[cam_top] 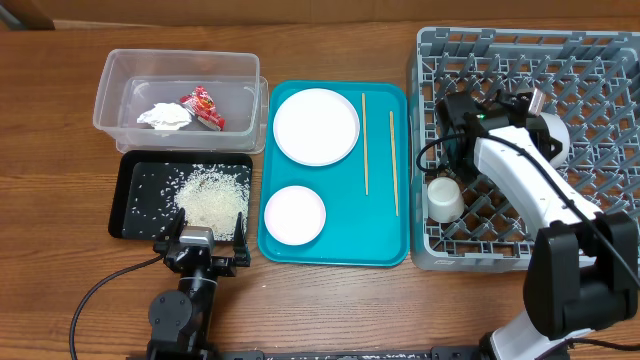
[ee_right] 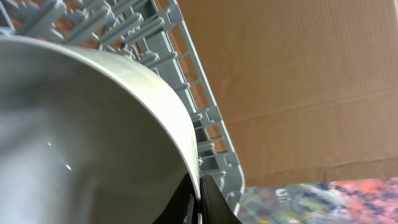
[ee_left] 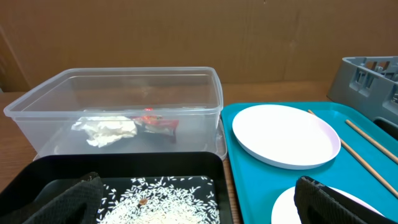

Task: Sort waste into correct bins and load items into the dishwasher
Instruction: 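Lift the grey bowl and set it upright in the dish rack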

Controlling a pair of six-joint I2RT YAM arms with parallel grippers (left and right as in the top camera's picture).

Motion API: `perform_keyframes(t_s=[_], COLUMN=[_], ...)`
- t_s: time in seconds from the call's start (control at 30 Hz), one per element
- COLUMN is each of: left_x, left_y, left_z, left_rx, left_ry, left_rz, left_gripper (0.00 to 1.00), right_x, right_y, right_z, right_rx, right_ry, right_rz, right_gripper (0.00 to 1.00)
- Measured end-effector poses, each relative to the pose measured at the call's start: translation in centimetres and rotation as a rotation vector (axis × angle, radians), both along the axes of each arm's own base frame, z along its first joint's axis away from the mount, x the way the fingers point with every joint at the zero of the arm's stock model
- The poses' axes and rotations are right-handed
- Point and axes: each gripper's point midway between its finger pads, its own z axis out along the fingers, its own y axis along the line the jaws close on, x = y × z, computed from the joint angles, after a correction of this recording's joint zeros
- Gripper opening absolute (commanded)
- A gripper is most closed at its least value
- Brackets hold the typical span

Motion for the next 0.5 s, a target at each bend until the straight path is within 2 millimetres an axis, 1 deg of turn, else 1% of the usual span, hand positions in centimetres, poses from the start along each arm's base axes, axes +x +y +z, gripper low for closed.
perform_keyframes(t_s=[0.13,0.33,0.5], left_x=[0.0,0.0,0.0], left_y=[0.0,0.0,0.0], left_z=[0.0,0.0,0.0], left_rx=[0.0,0.0,0.0], left_ry=[0.0,0.0,0.0], left_rz=[0.0,0.0,0.0], left_gripper=[1.0,1.0,1.0], right_x=[-0.4,-0.3,-0.2], right_y=[0.2,1.8,1.6], right_z=[-0.1,0.3,0.5], right_rx=[-0.009,-0.041,-0.058], right_ry=[0.044,0.042,0.041], right_rz=[0.006,0.053,0.051], right_gripper=[0.04,0.04,0.04])
